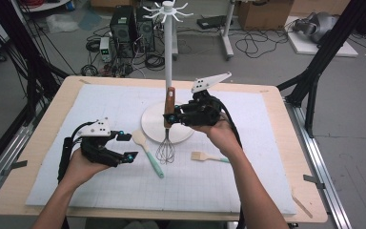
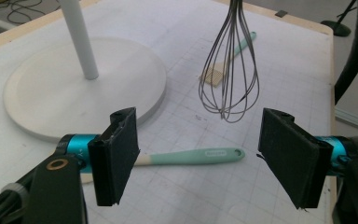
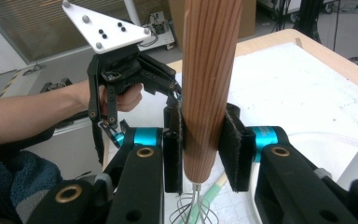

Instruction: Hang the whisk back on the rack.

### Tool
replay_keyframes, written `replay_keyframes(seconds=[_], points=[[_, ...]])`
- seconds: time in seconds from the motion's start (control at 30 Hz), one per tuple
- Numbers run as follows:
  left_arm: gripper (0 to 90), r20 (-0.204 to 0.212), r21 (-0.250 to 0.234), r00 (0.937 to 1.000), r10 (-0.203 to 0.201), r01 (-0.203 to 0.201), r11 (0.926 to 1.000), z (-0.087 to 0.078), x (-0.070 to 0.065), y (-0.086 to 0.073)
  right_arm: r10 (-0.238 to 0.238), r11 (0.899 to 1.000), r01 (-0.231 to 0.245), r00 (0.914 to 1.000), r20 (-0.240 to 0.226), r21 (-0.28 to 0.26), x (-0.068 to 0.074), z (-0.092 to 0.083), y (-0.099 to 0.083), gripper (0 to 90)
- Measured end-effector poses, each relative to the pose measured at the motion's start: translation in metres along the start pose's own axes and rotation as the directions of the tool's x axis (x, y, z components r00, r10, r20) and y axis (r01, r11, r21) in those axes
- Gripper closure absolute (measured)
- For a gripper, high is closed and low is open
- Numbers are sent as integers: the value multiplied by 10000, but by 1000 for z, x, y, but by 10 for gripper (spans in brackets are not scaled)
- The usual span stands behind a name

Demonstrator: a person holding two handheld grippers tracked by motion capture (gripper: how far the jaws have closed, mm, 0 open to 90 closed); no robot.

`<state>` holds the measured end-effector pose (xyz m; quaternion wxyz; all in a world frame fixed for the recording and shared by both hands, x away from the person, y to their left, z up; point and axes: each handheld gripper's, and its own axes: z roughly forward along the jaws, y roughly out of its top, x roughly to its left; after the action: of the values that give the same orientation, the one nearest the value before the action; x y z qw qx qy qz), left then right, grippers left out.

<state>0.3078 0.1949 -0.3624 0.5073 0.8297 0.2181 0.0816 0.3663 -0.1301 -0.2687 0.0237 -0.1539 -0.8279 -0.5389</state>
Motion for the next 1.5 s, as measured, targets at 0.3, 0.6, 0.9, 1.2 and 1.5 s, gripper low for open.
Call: replay_keyframes(seconds=[0.3,0.6,0.9,1.2,1.5], points=[[248,-249,-125,9992,-298,295,9995,-7,5,-10,-38,9999,38,10000,-21,112,-2,1,7,723],[204,-369,-197,9982,-463,456,9988,-9,7,-18,-125,9997,125,9999,10,190,-3,3,14,723],[172,-612,-243,9964,-586,572,9981,-13,10,-22,-141,9997,141,9999,-6,191,-4,2,20,723],[133,-776,-241,9946,-685,669,9975,-14,11,-26,-126,9999,125,9999,78,114,-8,-1,26,723],[67,-1003,-278,9917,-810,785,9965,-15,12,-29,-241,9997,240,9996,117,67,-12,-3,44,723]])
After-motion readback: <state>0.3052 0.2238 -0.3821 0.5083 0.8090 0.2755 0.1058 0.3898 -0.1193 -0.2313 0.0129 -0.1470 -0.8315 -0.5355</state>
